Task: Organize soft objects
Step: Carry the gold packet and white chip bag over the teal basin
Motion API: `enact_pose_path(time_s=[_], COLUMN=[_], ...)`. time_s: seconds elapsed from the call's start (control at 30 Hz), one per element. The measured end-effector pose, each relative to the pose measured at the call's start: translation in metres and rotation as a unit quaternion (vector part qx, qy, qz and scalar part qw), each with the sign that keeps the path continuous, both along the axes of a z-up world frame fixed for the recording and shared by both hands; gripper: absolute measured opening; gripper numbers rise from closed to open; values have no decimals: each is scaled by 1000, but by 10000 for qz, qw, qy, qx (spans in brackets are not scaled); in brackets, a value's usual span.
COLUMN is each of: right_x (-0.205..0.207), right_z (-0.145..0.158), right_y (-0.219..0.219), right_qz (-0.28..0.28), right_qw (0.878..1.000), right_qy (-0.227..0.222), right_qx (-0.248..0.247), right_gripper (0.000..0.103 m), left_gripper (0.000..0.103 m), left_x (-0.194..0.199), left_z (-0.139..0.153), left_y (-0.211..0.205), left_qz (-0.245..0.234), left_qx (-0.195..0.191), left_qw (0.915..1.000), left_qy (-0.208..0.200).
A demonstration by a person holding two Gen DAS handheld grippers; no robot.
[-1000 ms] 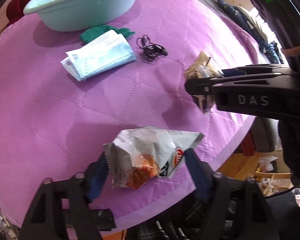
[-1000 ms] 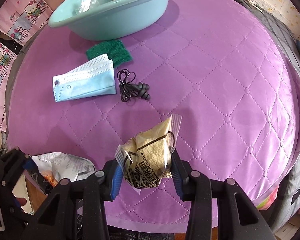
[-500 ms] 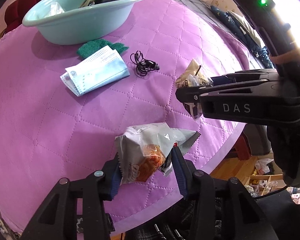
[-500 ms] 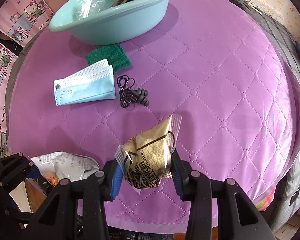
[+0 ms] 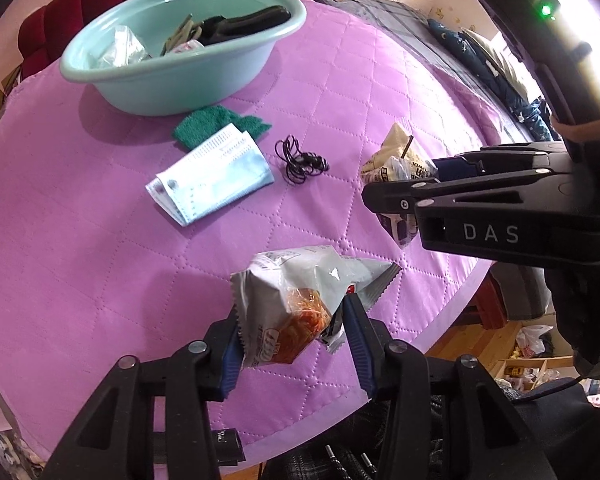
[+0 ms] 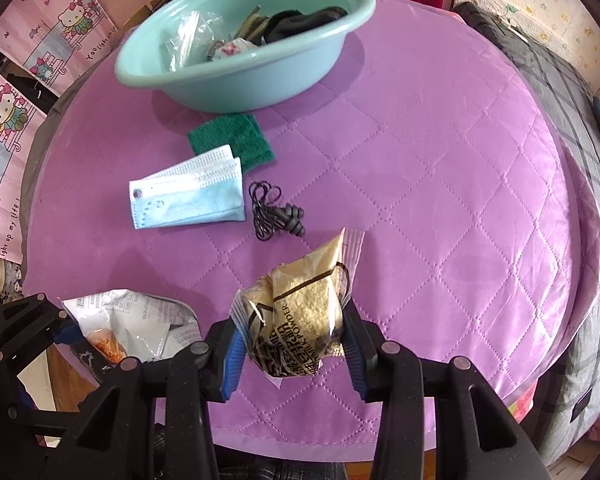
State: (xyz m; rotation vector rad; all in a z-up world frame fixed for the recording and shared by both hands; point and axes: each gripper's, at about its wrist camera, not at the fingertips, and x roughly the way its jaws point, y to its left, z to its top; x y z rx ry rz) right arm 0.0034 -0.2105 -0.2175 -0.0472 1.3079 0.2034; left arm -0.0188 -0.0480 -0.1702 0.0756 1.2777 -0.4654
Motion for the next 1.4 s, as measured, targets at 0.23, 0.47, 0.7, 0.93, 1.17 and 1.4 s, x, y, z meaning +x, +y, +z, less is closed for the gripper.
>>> enact_pose_path(time_s=[0.23,0.47,0.7,0.93,1.17,1.4], right_x=[2,7,22,42,66,89], right_z=[18,39,63,81,102,115], right_y=[5,10,11,13,12,17], right_qz=[109,211,289,365,478,609], right_qw=[9999,9996,9992,9985,9974,9964], right_qy=[-49,-124,-241,-372,-512,-574], right_qx=[-61,-106,-141,-160,-180,-110], right_gripper=[46,46,46,46,46,46], left_gripper=[50,50,50,50,51,51], left_x=[10,20,37,58,82,103], left_z=[15,29,50,70,85,98], left_y=[3,5,9,13,16,17], left_qz=[34,36,38,76,101,123], left_qx=[33,99,175,213,126,194], left_qw=[9999,9996,9989,9975,9972,9960], left_qy=[-128,-251,-437,-663,-730,-862])
